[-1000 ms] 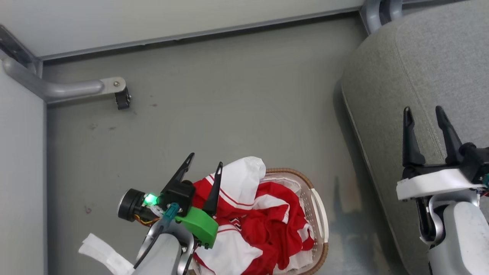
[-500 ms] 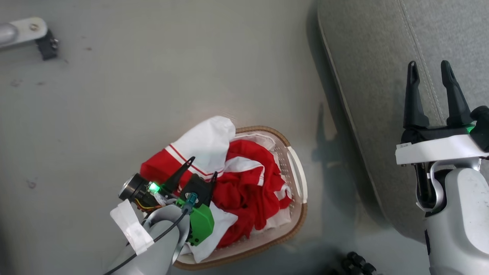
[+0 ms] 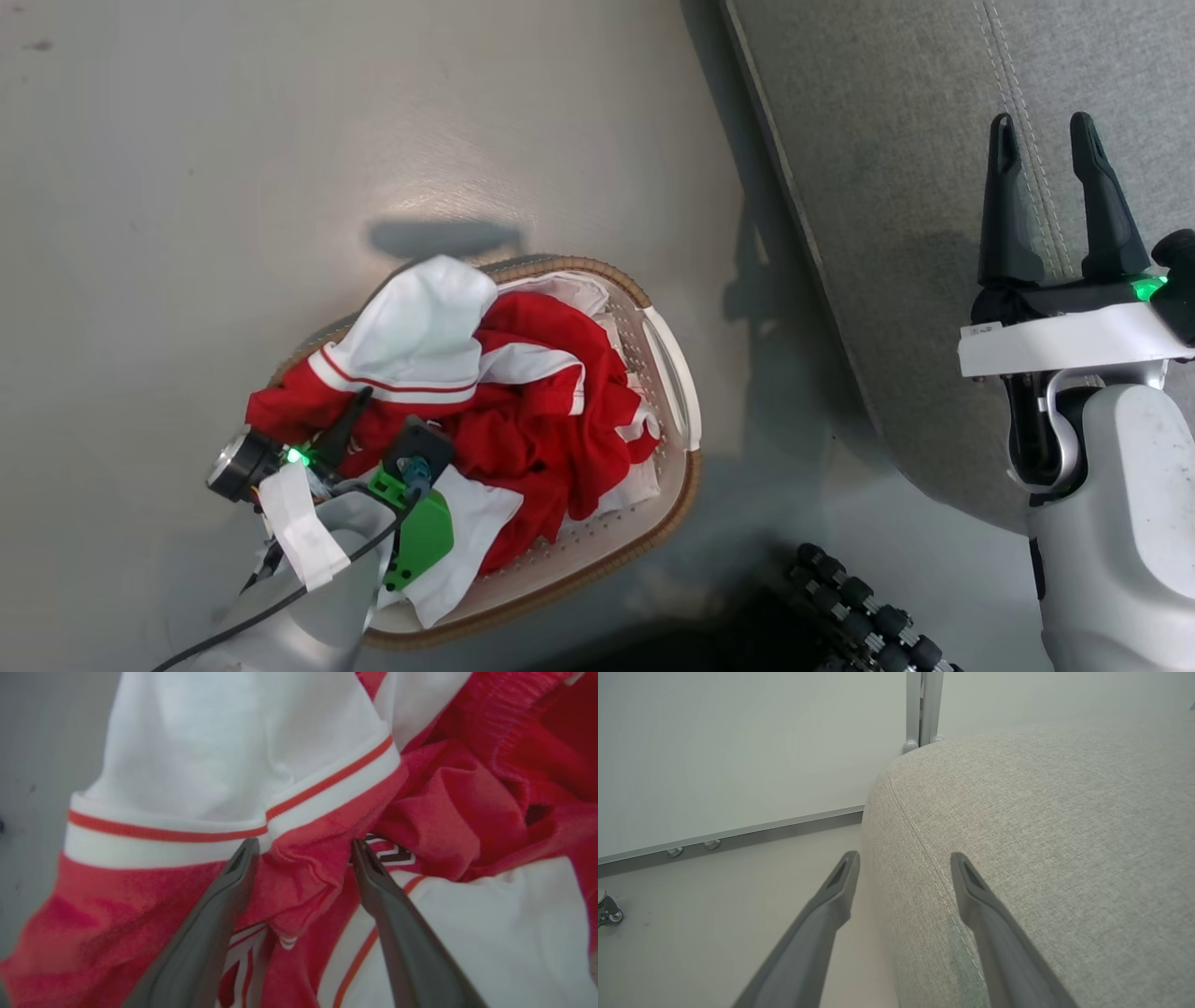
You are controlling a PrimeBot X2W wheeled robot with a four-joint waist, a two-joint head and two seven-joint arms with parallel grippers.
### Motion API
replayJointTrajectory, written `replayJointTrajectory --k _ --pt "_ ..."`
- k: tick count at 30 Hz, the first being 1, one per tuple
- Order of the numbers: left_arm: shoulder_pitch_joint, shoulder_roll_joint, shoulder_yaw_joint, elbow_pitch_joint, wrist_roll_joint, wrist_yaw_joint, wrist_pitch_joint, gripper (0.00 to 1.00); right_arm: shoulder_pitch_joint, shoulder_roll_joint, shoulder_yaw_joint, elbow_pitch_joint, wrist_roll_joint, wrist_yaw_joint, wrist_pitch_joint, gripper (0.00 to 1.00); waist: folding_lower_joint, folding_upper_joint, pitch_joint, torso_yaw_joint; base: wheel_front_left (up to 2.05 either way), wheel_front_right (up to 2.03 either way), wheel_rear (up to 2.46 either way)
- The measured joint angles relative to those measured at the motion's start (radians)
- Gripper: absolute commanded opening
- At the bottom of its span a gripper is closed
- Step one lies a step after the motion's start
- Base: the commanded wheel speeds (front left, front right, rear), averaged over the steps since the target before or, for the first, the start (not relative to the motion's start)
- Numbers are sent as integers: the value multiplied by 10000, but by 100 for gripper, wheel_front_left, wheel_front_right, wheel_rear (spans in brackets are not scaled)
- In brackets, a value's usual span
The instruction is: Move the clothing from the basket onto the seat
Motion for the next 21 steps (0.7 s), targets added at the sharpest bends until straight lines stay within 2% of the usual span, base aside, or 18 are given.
replayJointTrajectory --k 4,5,6,7,8,9,17,19,21 --pt "-257 -46 31 437 -86 178 92 100 -31 -4 69 6 90 0 0 100 0 0 205 -171 0 0 0" --pt "-266 -61 52 499 -140 178 92 91 -31 -2 90 15 100 0 0 100 0 0 238 -204 0 0 0" --pt "-267 -75 61 537 -219 176 92 49 -31 -2 104 25 109 0 0 100 0 0 258 -228 0 0 0" --pt "-267 -96 58 575 -290 165 90 37 -31 -2 121 31 113 0 0 100 0 0 273 -254 0 0 0" --pt "-269 -117 44 612 -290 148 88 16 -31 -2 134 42 121 0 0 100 0 0 276 -274 0 0 0" --pt "-270 -134 29 650 -291 119 88 0 -30 -2 146 54 130 0 0 100 0 0 269 -283 0 0 0" --pt "-221 -280 -10 702 -640 -146 -6 0 33 -2 86 205 102 0 0 100 -1 0 -17 -259 0 0 0" --pt "-150 -330 -17 504 -740 -288 -50 0 86 0 48 265 84 0 0 100 -1 0 -150 -214 0 0 0" --pt "114 -378 -150 54 -930 -675 -90 0 223 0 -23 426 29 0 0 100 -1 0 -423 -103 0 0 0"
